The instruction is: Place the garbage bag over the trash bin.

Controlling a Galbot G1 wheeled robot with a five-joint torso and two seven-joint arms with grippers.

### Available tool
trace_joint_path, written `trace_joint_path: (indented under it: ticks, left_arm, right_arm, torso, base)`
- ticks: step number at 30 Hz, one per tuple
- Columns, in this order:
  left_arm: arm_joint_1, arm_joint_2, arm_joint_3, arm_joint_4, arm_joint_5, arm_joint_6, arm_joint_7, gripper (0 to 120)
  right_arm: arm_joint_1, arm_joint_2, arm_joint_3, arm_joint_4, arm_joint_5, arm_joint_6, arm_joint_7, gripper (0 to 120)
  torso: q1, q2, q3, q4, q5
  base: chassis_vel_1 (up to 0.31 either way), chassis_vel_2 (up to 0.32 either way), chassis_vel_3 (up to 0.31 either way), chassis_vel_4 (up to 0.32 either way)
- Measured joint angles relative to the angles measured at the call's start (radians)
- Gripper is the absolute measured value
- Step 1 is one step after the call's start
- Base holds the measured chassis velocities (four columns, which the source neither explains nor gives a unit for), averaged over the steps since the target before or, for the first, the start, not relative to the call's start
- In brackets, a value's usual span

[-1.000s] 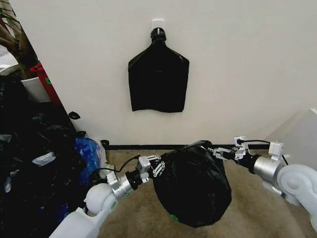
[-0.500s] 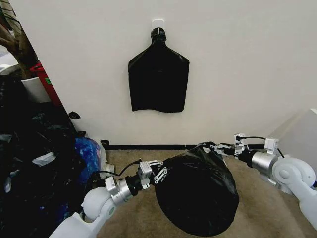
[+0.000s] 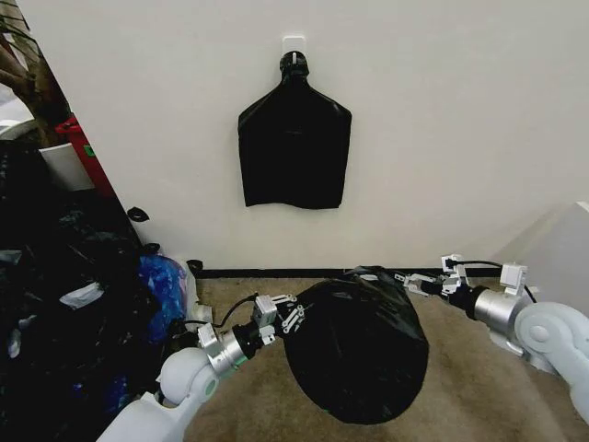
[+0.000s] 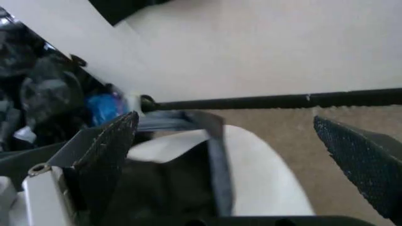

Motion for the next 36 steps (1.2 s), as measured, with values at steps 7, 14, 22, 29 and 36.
trace_joint_path:
  ticks: [7,14,22,29,36]
  left_arm:
    - [-0.011,-0.022,0.011,0.045,-0.102,0.029,-0.164,4]
    - [-0.009,-0.024,0.038,0.03,-0.2,0.086,-0.304,4]
    - [-0.026,-0.04,0.078,-0.026,-0.132,0.13,-0.556,4]
    - [-0.03,-0.053,0.092,-0.054,-0.034,0.112,-0.616,4]
    - [-0.02,-0.058,0.098,-0.084,0.035,0.091,-0.629,4]
  right_arm:
    - [-0.028,0.052,0.051,0.162,0.011,0.014,0.124,100]
    - [-0.06,0.144,-0.014,0.408,-0.117,0.016,0.233,100]
    - [-0.046,0.239,-0.234,0.496,-0.354,-0.019,0.425,74]
    - [-0.021,0.313,-0.436,0.449,-0.446,0.012,0.628,49]
    - [0.046,0.396,-0.524,0.355,-0.515,0.065,0.724,23]
  torso:
    - [0.0,0.0,0.0,-0.0001,-0.0004]
    - [0.0,0.0,0.0,0.0,-0.0001]
    - [0.0,0.0,0.0,0.0,0.0]
    - [0.0,0.0,0.0,0.0,-0.0001]
    - [0.0,0.0,0.0,-0.0002,0.0]
  base:
    - [0.0,0.0,0.0,0.0]
    - [0.0,0.0,0.0,0.0]
    - [0.0,0.0,0.0,0.0]
    - [0.0,0.0,0.0,0.0]
    - [0.0,0.0,0.0,0.0]
